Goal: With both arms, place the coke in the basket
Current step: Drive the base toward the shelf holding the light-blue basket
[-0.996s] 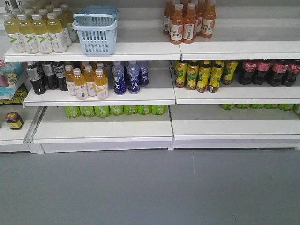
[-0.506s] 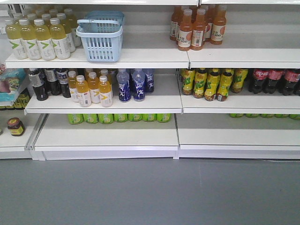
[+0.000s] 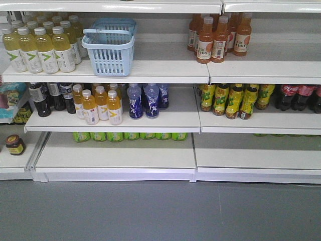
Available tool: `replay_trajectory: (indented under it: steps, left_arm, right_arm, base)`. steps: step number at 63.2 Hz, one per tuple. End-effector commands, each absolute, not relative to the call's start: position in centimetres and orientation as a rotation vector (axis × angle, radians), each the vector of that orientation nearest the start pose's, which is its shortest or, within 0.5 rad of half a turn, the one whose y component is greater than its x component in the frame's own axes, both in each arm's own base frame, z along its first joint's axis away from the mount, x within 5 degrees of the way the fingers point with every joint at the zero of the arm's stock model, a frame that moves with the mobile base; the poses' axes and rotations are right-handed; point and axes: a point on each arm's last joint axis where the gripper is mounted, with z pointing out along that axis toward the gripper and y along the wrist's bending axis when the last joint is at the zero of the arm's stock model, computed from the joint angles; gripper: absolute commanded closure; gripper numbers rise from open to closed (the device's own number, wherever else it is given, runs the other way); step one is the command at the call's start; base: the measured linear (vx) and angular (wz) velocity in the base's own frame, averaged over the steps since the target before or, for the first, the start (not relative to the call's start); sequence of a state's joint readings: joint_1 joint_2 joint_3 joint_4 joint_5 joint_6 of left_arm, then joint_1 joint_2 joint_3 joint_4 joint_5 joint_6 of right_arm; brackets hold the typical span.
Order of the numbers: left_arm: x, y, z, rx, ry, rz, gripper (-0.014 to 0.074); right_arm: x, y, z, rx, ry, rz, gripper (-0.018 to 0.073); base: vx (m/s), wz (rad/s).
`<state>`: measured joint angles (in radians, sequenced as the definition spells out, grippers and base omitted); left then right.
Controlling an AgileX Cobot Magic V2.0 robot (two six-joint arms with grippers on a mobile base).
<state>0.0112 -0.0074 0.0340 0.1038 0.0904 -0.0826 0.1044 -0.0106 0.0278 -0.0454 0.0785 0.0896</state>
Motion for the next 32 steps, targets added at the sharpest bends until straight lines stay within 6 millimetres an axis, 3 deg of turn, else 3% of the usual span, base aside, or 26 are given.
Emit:
replay_trajectory:
  steps: [1,32]
  left_arm:
    - [5.56,0.07,20.26,0.003,1.501,0.021,0.0602]
    - [5.56,0.07,20.26,0.003,1.501,0.021,0.0602]
  right_arm:
    - [5.54,0.57,20.15,-0.050,1.495,0.111,0.0569]
    - [5.54,0.57,20.15,-0.050,1.495,0.111,0.0569]
  base:
    - [0.16,0.03]
    - [0.16,0.00]
